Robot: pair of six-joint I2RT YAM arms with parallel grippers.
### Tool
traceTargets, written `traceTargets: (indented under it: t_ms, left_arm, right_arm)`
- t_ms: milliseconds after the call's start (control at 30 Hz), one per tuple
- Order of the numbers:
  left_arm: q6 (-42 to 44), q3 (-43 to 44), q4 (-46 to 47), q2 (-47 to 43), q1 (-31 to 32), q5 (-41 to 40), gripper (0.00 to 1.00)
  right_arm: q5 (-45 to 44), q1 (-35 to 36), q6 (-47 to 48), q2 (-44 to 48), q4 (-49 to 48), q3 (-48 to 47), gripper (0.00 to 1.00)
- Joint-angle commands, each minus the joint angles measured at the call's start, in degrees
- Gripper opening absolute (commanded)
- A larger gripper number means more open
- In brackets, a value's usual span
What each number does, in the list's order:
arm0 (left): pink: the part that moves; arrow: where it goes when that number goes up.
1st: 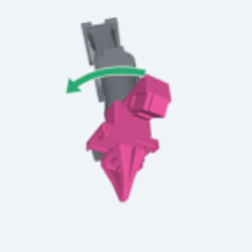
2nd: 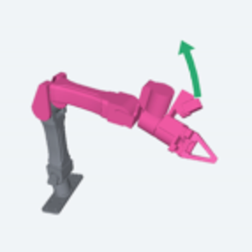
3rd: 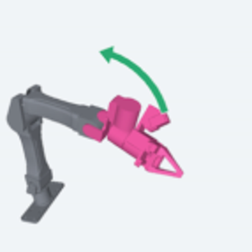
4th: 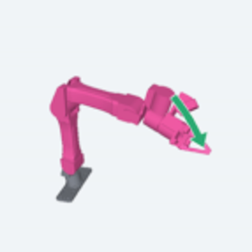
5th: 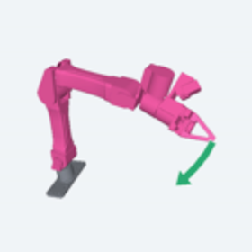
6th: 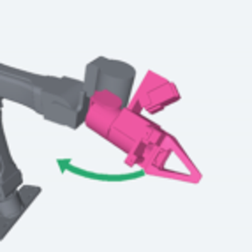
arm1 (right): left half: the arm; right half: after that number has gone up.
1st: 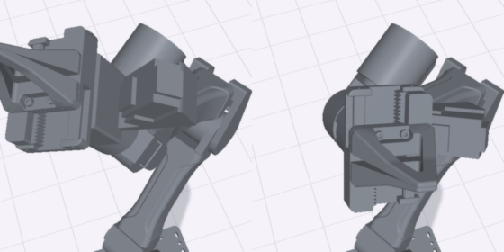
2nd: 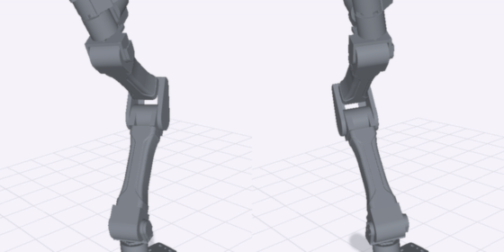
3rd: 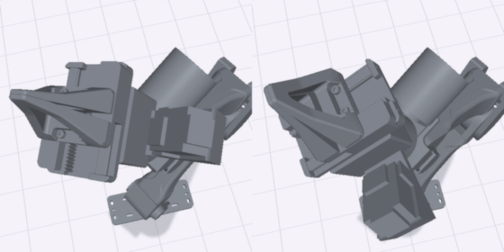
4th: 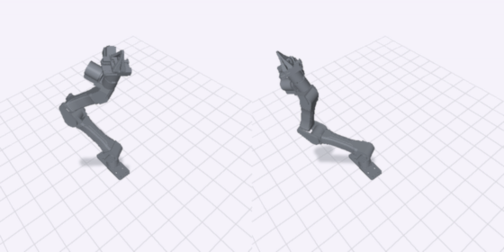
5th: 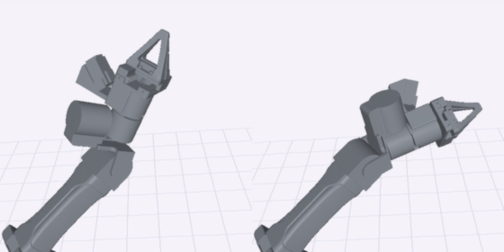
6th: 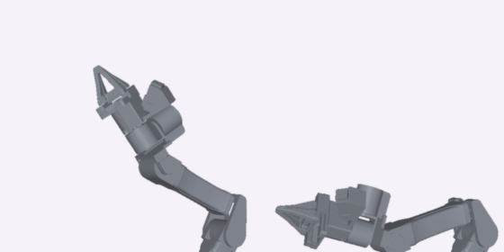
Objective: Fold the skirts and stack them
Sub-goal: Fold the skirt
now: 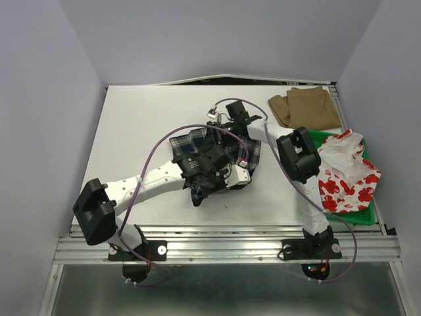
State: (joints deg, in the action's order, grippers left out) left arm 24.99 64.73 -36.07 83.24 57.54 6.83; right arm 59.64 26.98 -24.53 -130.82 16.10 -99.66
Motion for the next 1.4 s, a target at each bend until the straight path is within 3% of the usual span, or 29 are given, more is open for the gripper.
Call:
traceTargets:
  t_ms: [0,267,567,667,833,1000,1167,1367]
  left_arm:
    - [1.81,6.1,-8.04,0.08,0.29,4.24,0.0]
    - [5.15,11.99,-10.94,0.52,-1.37,1.88,0.0]
    - [10.42,19.12,-11.21,3.85,-5.15,-1.56,0.0]
    - [12.0,18.16,-11.39,3.86,-5.24,0.98,0.0]
    - [14.11,15.17,-13.76,2.45,-5.24,9.49,0.0]
    - [14.56,11.83,-15.95,1.05,-5.16,15.75,0.0]
    - [13.07,10.51,-15.69,0.96,-5.16,16.55,0.0]
    - [12.71,12.17,-16.31,2.27,-5.16,18.21,0.0]
  right_arm:
    - [4.7,3.42,3.52,0.66,-5.99,4.72,0.61]
    - [3.99,7.73,8.8,2.15,-5.46,19.22,0.56]
    - [4.96,13.88,6.43,7.76,-8.19,24.69,0.54]
    - [4.26,13.89,6.16,9.62,-7.58,22.41,0.55]
    - [-1.88,11.35,16.15,10.86,1.55,13.72,0.77]
    - [-6.27,6.43,19.43,7.35,10.61,-2.09,0.8]
    - [-10.23,-0.07,21.1,1.12,14.82,-15.27,0.76]
    - [-14.19,-1.23,28.75,-4.52,19.84,-17.15,0.64]
